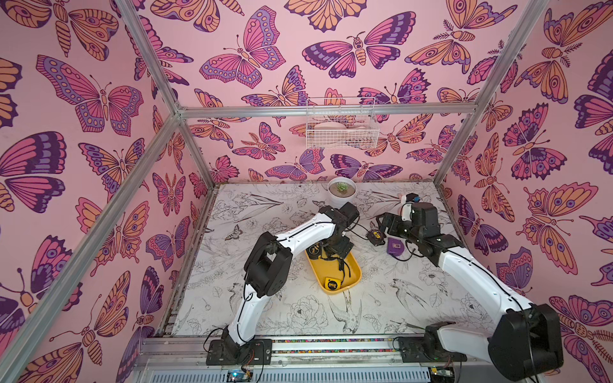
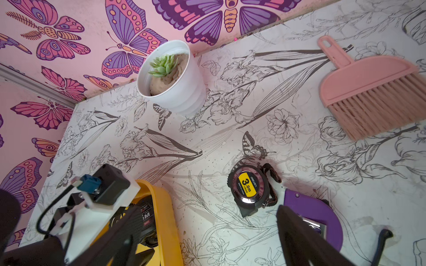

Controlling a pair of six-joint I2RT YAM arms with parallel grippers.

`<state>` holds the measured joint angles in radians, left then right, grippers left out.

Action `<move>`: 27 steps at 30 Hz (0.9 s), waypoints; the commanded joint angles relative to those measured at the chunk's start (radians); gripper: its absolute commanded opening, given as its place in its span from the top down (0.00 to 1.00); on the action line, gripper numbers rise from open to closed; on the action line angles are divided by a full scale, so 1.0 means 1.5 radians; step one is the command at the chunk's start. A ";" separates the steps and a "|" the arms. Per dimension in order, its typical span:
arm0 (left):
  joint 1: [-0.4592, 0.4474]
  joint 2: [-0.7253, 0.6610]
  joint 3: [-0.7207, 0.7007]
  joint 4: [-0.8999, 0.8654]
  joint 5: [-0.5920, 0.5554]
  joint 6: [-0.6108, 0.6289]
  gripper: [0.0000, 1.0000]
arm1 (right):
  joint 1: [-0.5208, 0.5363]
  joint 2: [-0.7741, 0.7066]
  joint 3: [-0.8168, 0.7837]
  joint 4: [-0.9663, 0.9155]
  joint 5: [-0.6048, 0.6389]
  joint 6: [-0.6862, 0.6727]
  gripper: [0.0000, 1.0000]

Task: Take the tape measure out of the storage box
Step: Pick up the tape measure from the storage box.

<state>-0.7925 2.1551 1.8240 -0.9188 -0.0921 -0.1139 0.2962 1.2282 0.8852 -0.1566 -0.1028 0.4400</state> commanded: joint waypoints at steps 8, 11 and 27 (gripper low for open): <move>0.007 0.007 -0.048 0.092 0.006 0.097 0.01 | 0.007 -0.037 0.005 -0.042 0.030 -0.012 0.05; 0.008 0.006 -0.056 0.108 0.008 0.106 0.00 | 0.007 -0.040 0.007 -0.051 0.033 -0.015 0.05; 0.017 0.002 -0.112 0.137 0.027 0.094 0.16 | 0.008 -0.049 0.002 -0.047 0.042 -0.006 0.05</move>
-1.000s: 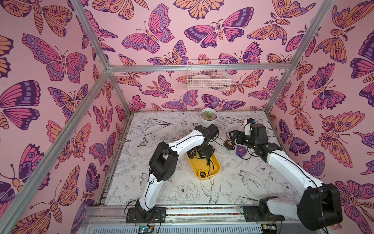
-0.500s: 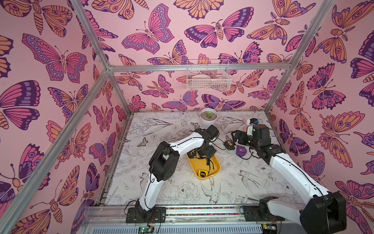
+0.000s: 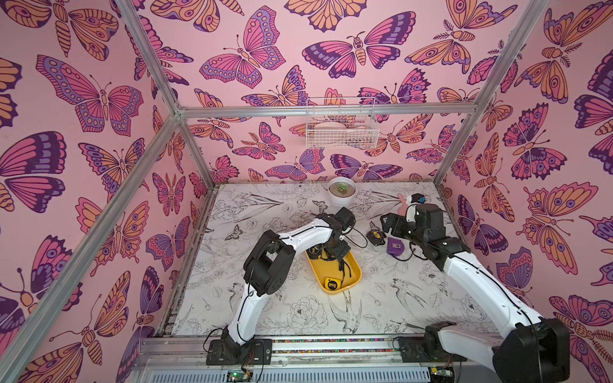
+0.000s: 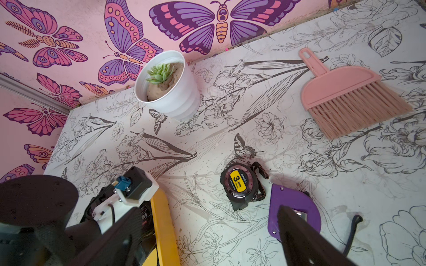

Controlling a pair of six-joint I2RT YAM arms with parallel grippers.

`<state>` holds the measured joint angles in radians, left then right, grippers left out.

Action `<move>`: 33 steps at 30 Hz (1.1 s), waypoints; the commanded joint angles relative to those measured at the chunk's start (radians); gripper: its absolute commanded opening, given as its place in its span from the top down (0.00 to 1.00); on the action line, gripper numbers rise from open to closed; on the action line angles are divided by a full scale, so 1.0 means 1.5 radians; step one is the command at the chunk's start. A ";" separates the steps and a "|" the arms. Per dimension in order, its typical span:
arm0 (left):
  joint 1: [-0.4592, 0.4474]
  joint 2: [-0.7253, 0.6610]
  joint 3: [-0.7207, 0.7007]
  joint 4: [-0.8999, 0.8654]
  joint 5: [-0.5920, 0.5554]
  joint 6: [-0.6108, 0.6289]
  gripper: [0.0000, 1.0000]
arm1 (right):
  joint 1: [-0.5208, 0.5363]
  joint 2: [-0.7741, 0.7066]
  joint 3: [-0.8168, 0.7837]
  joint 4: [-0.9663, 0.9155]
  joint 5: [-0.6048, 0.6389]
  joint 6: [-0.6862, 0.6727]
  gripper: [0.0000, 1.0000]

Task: Take the tape measure out of the storage box
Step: Pick up the tape measure from the storage box.

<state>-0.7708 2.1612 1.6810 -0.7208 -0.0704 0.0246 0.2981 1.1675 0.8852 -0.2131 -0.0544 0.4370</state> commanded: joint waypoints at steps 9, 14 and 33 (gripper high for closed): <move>0.003 -0.042 -0.033 0.006 0.018 -0.030 0.31 | 0.008 -0.007 -0.001 -0.005 0.007 -0.002 0.04; 0.003 -0.073 -0.040 0.003 0.025 -0.053 0.34 | 0.008 -0.005 -0.007 0.004 -0.004 -0.002 0.04; 0.011 -0.232 -0.129 -0.013 0.070 -0.070 0.37 | -0.028 0.100 -0.054 0.091 -0.431 0.034 0.11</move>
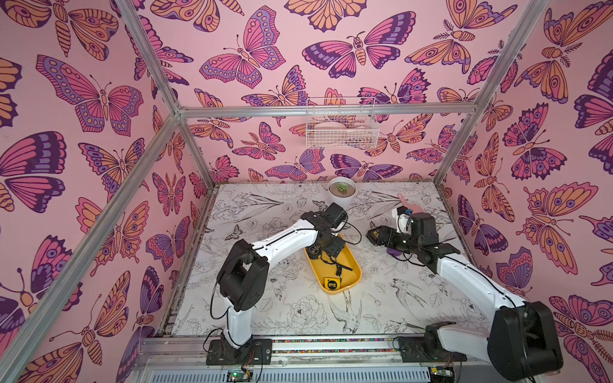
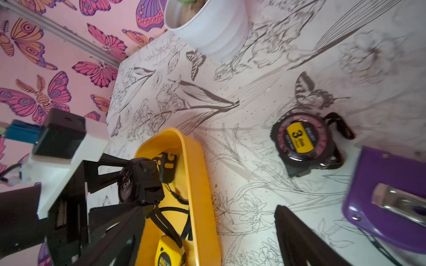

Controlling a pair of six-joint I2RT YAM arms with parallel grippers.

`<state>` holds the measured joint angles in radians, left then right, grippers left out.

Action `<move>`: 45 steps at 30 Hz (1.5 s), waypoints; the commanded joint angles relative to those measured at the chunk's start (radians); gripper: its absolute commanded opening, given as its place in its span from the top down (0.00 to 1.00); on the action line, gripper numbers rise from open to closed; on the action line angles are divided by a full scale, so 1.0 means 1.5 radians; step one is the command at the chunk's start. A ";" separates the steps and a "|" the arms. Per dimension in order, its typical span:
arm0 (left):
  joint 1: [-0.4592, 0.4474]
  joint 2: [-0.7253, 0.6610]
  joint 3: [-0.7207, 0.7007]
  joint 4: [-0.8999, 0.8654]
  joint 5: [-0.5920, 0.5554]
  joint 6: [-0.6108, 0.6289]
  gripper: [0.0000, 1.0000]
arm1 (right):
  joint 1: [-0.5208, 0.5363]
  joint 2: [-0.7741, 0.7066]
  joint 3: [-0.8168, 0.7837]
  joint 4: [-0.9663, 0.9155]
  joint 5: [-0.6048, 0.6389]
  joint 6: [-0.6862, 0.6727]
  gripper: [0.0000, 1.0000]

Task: Take the tape measure out of the storage box
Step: Place the tape measure at the center of the board.

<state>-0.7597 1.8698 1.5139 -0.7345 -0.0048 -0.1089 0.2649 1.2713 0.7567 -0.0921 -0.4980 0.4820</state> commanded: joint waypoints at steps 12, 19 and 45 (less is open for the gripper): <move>-0.002 -0.083 -0.031 -0.002 0.075 0.067 0.38 | 0.042 0.180 0.094 0.064 -0.339 0.051 0.18; -0.021 -0.090 -0.020 0.001 0.063 0.081 0.37 | 0.059 0.223 0.098 0.084 -0.338 0.075 0.22; -0.027 -0.083 -0.012 0.128 -0.001 0.117 0.35 | 0.101 0.242 0.097 0.163 -0.403 0.152 0.43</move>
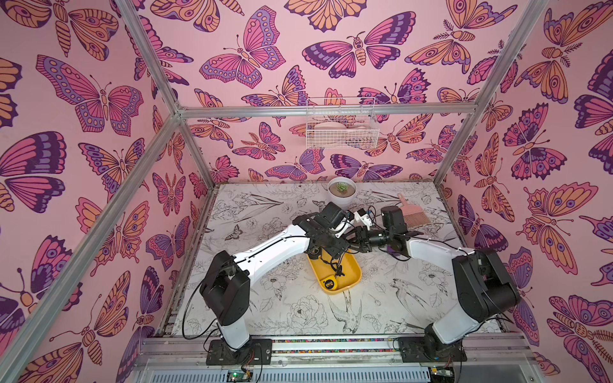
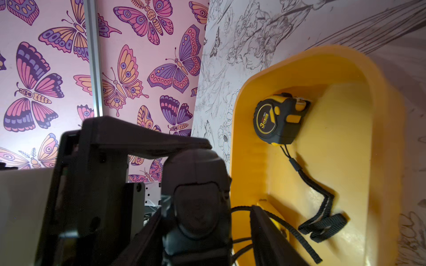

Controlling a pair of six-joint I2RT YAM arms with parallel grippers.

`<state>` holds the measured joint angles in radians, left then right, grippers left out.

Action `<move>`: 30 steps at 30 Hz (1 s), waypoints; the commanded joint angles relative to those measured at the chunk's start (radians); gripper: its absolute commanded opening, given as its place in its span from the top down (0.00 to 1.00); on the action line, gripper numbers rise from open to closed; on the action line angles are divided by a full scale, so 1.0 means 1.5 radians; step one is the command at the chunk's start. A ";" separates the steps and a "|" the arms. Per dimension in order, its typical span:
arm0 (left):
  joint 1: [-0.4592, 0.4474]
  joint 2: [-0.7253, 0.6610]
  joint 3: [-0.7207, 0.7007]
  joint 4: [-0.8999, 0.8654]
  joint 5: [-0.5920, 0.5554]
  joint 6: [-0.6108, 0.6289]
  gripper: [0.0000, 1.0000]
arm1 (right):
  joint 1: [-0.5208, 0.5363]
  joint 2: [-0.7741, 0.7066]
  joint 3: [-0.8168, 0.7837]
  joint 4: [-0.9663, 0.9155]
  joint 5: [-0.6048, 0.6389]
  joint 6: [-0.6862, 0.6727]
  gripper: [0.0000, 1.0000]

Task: Take the tape measure out of the storage box
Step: Place the tape measure at the center of the board.

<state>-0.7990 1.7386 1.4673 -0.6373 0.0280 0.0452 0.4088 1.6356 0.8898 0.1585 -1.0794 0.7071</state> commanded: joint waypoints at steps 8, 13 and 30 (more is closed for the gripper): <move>-0.001 0.018 0.003 0.065 0.001 0.010 0.24 | 0.004 -0.013 0.014 0.000 -0.005 0.007 0.66; -0.002 0.016 -0.011 0.065 0.015 0.004 0.08 | 0.003 -0.006 0.016 0.006 -0.005 0.010 0.74; 0.024 -0.111 -0.037 0.076 -0.126 -0.057 0.01 | -0.170 -0.038 0.073 -0.007 0.076 0.006 0.79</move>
<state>-0.7815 1.5829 1.4487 -0.5354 -0.1024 -0.0147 0.2077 1.5829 0.9451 0.1287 -0.9936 0.7361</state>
